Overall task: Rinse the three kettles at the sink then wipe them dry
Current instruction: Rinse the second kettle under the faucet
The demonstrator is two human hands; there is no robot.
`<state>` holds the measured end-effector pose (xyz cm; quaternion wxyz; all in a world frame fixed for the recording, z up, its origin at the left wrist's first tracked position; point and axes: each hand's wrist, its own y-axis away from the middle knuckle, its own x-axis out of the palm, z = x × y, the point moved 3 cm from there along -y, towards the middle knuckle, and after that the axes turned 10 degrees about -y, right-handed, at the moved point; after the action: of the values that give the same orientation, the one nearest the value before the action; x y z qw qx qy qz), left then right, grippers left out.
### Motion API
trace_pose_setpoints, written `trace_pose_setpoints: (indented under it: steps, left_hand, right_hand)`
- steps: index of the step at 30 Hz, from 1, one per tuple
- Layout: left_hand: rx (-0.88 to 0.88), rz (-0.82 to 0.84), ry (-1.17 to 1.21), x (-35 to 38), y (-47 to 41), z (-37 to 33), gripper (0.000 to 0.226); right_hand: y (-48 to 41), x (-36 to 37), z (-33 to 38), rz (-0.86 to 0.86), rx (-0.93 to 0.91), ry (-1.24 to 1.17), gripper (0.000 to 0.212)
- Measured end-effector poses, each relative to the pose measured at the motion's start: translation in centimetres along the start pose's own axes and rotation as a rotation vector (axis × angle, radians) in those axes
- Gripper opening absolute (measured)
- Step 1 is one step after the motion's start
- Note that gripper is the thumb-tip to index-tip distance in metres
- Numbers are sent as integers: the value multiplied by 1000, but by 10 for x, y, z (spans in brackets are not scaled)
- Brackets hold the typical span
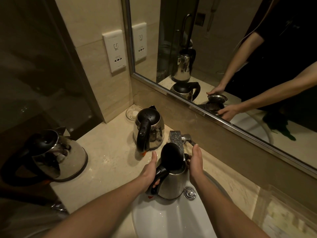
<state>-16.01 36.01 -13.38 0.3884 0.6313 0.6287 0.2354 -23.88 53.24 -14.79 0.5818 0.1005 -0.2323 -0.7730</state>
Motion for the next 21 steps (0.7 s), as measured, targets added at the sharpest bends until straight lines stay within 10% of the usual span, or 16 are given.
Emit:
trace_pose_setpoints:
  steps: [21]
  left_hand:
    - [34, 3, -6, 0, 3, 4, 93]
  right_hand:
    - [19, 3, 8, 2, -22, 26, 59]
